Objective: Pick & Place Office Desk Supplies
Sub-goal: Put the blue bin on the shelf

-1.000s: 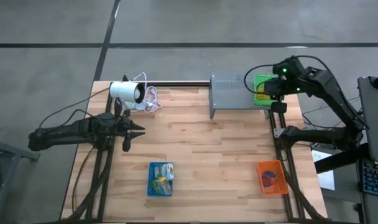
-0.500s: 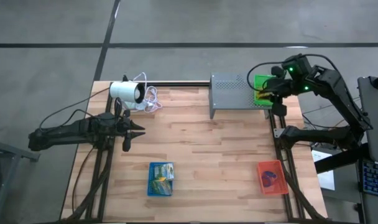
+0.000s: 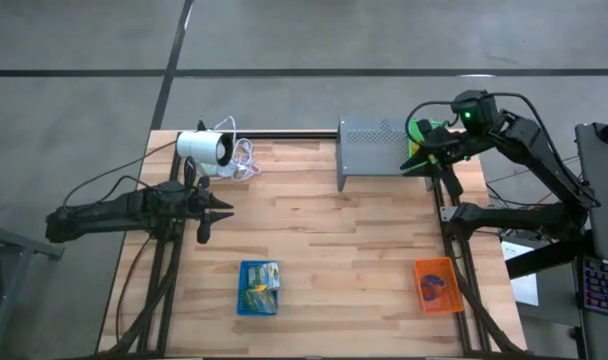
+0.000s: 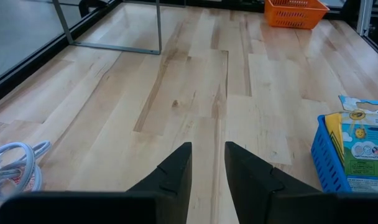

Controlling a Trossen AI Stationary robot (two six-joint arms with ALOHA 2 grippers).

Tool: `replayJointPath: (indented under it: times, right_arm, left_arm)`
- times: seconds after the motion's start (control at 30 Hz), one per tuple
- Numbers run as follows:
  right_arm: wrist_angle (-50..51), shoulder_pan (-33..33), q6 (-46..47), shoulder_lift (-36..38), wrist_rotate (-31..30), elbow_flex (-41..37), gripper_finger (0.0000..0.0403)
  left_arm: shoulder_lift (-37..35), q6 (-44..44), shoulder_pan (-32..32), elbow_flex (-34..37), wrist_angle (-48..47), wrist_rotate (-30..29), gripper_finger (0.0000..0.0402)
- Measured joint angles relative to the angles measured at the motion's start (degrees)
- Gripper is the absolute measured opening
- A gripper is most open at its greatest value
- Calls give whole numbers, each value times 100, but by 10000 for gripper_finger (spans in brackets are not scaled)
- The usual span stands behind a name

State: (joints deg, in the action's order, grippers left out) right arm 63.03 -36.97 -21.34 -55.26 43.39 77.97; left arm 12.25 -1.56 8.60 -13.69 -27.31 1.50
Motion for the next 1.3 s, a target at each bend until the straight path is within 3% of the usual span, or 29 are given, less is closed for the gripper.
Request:
replayJointPath:
  times: [0.27,0.37,1.03,1.17,1.3]
  right_arm:
    - [-2489,225,914,41,20,-614,68]
    - [-2979,223,1114,26,14,-756,69]
    - [-3034,223,1040,-7,-102,-790,59]
    - [-3034,222,1024,-7,-111,-790,59]
    - [-3034,221,1023,-7,-111,-790,59]
  left_arm:
    - [-2,0,0,0,0,0,99]
    - [-2,-2,0,0,-2,-2,99]
    - [0,4,-2,0,0,-25,99]
    - [-2,604,2,0,0,-830,99]
    - [0,732,2,0,0,-1064,99]
